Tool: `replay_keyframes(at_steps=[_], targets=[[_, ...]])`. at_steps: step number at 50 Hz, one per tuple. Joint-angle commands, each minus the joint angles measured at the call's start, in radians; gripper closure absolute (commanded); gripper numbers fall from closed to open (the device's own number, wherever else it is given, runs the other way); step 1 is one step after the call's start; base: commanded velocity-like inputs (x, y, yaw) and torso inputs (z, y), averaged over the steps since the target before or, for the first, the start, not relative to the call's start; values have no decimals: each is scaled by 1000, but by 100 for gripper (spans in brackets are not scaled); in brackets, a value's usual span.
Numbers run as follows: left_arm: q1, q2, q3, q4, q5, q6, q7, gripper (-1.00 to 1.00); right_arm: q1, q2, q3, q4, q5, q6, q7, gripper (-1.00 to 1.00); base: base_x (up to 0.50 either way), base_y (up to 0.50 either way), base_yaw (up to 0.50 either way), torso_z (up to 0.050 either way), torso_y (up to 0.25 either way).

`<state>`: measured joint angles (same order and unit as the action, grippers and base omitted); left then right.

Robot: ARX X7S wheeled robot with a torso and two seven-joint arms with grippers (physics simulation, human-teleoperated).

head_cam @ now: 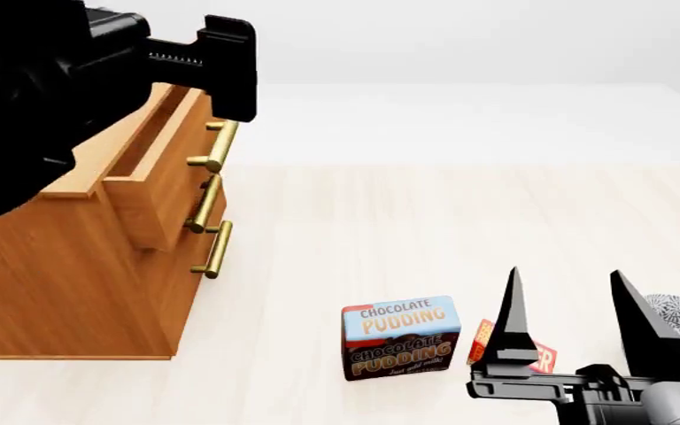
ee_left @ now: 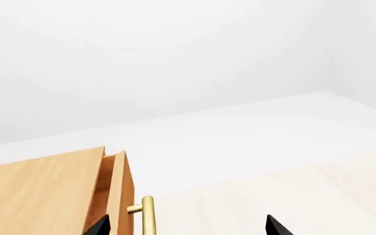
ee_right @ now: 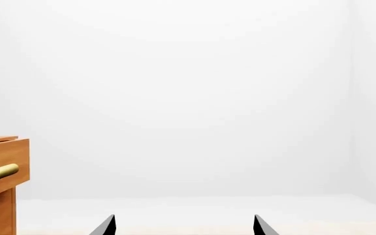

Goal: Put the butter at the back in the top drawer of the cabinet and close it.

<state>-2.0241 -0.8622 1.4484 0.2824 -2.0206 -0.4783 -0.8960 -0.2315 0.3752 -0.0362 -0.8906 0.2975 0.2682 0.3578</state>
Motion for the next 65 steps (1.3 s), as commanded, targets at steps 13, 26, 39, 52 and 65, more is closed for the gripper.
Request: replay_keyframes(at_steps=[13,26,39,52,65], targets=[[-62,234,93,-572,-121,-253,188,-100,10,14,-4,6,14,7,9,-100,0,0,0,0,0],[-81,358,150,-812,-152,-375,223,-100,15,23,-5,8,24,18,14,-100,0,0,0,0,0],[-77,468,218,-1021,-102,-452,272,-100,21,31,-15,8,23,31,22,-100,0,0,0,0,0],[-54,542,265,-1139,-56,-482,302,-100,26,35,-21,14,23,29,25,-100,0,0,0,0,0],[-27,582,285,-1209,-28,-490,350,-100,24,41,-24,10,25,28,31,-100,0,0,0,0,0]])
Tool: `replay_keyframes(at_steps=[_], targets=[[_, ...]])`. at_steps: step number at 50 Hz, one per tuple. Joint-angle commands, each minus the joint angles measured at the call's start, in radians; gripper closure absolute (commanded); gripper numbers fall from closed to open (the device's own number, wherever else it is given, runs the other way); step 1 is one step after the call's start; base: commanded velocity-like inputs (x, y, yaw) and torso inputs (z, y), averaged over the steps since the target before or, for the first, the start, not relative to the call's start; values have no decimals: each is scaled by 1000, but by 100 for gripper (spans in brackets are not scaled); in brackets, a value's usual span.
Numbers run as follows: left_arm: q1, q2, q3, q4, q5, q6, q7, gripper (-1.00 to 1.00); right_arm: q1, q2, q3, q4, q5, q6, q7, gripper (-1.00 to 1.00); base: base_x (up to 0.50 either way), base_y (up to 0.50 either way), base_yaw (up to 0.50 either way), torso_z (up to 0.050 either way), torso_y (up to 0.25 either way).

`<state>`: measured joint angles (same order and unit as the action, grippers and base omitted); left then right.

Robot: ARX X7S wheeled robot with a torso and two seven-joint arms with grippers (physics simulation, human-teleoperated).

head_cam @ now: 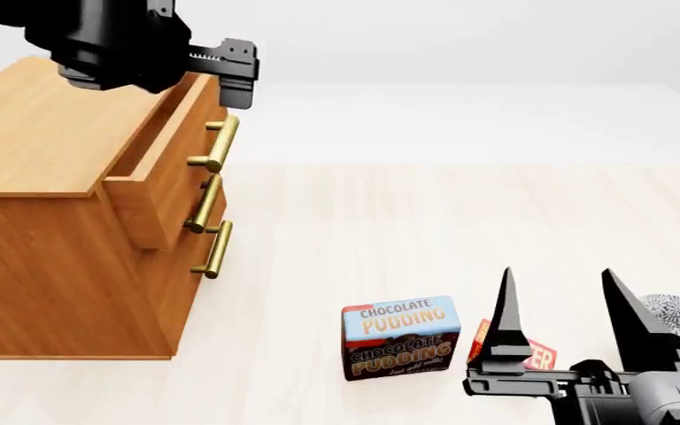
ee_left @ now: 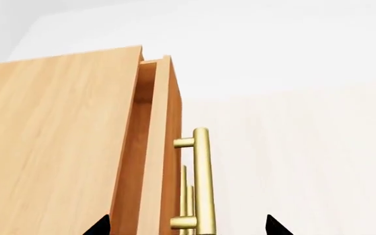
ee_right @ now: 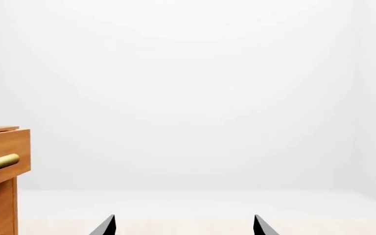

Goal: Put the butter at the back in the top drawer of the cabinet and close it.

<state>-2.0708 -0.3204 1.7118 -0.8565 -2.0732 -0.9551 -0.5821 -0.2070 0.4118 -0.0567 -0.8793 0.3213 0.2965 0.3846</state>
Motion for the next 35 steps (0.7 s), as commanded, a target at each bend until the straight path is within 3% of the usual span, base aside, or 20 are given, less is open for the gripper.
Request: replay_keyframes(at_steps=[1,35], targets=[[22,44,23,-76,27,-14,40,-100,-1,5,-3,-2,1,-1,5,-100,0,0,0,0,0],[91,160,94,-294,113,-52,208,-100,5,18,-13,5,9,-1,15,-100,0,0,0,0,0]])
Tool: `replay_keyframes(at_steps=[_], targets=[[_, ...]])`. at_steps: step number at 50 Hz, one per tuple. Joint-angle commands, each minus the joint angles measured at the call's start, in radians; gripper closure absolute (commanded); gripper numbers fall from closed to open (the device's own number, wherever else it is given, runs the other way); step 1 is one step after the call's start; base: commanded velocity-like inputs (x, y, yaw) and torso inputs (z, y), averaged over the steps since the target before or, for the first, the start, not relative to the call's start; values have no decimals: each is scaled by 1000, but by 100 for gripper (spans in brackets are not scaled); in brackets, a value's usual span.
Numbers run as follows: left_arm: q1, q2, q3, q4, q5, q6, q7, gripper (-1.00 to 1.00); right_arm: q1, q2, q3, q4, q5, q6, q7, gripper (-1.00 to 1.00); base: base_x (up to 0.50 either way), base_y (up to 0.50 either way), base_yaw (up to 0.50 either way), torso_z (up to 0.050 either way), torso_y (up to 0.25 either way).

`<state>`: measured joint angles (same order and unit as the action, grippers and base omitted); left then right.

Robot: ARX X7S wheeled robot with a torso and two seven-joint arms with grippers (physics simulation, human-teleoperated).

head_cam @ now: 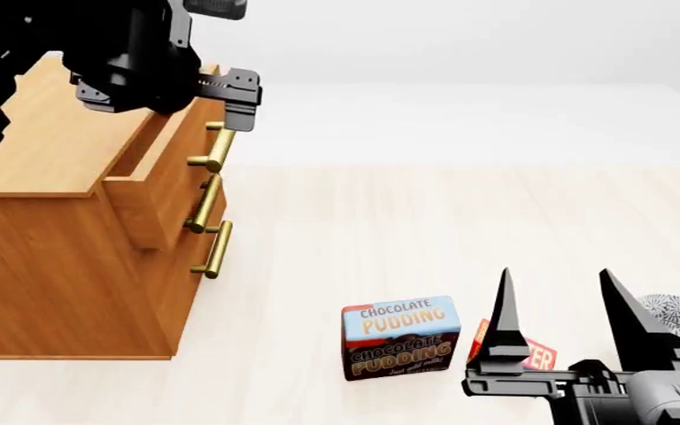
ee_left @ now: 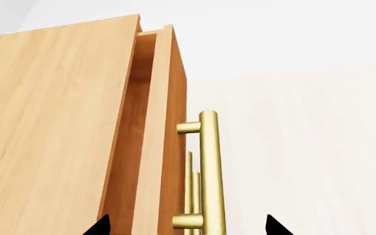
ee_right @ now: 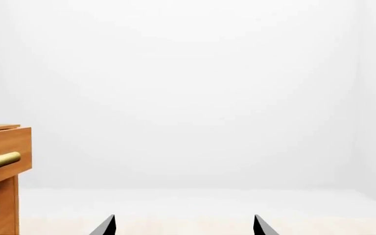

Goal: Put the butter at the back in the top drawer of the cabinet and close it.

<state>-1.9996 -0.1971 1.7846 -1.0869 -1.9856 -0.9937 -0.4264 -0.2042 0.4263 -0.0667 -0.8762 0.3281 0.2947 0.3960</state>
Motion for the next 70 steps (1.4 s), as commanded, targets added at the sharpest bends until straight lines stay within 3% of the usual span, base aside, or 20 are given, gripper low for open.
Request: replay_keyframes(at_steps=[1,23,45,56,70], targets=[[22,41,24,-71,28,-15,58,-100,2,4,-3,1,3,1,4,-100,0,0,0,0,0],[58,110,73,-216,71,-48,144,-100,2,12,-7,2,6,-5,11,-100,0,0,0,0,0],[74,120,213,-221,-45,-34,164,-100,-4,20,-5,-2,9,-11,19,-100,0,0,0,0,0],[81,121,388,-221,-201,-7,177,-100,-1,23,-5,0,14,-11,22,-100,0,0,0,0,0],[80,141,746,-221,-508,38,237,-100,4,27,-4,1,22,-7,28,-100,0,0,0,0,0]])
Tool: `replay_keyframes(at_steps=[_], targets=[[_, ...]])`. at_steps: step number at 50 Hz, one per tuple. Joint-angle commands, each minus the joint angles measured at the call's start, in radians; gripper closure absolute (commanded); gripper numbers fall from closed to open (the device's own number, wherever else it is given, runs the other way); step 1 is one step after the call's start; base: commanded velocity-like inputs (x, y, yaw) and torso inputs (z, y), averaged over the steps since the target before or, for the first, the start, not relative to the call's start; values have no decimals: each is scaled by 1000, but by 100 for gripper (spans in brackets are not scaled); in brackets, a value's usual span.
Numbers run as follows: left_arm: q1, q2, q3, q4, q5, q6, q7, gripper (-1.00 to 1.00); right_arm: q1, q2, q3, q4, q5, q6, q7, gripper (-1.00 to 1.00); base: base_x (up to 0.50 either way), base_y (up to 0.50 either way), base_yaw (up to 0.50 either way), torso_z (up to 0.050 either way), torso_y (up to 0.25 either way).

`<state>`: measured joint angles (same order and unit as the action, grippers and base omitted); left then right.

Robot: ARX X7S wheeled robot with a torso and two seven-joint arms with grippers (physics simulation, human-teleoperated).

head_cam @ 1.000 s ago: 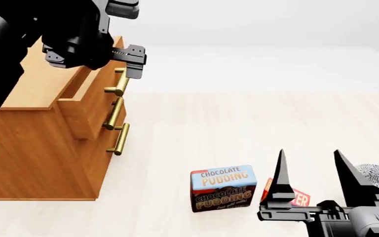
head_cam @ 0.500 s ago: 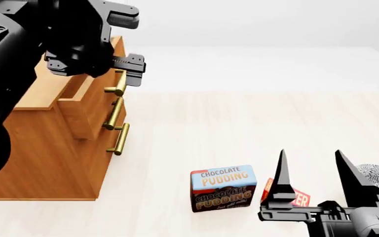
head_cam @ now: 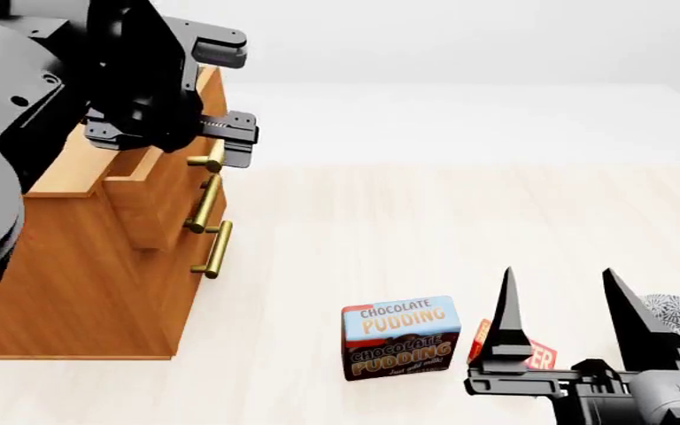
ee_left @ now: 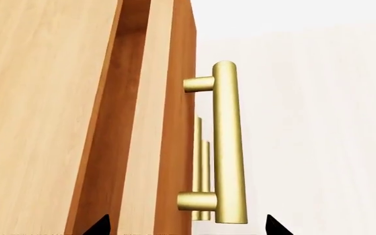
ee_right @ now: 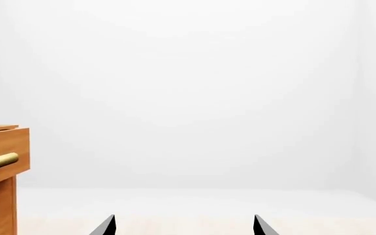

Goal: Put the butter at the back in the top drawer of the cabinet and close it.

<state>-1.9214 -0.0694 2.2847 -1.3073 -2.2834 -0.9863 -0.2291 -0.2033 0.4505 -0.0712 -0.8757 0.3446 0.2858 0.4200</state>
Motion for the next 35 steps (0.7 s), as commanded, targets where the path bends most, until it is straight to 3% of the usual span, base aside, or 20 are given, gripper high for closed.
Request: replay_keyframes(at_steps=[1,11,22,27,35], targets=[[1,16,275,-1,-234,34,46,-100,4,3,1,1,6,2,4,-100,0,0,0,0,0],[1,40,535,-1,-446,46,112,-100,2,7,3,0,9,-2,7,-100,0,0,0,0,0],[2,64,718,-1,-595,31,213,-100,3,10,0,1,10,-3,10,-100,0,0,0,0,0],[-2,68,701,-1,-579,28,239,-100,3,11,0,2,10,-5,11,-100,0,0,0,0,0],[-9,69,527,0,-432,19,220,-100,3,14,2,2,14,-6,14,-100,0,0,0,0,0]])
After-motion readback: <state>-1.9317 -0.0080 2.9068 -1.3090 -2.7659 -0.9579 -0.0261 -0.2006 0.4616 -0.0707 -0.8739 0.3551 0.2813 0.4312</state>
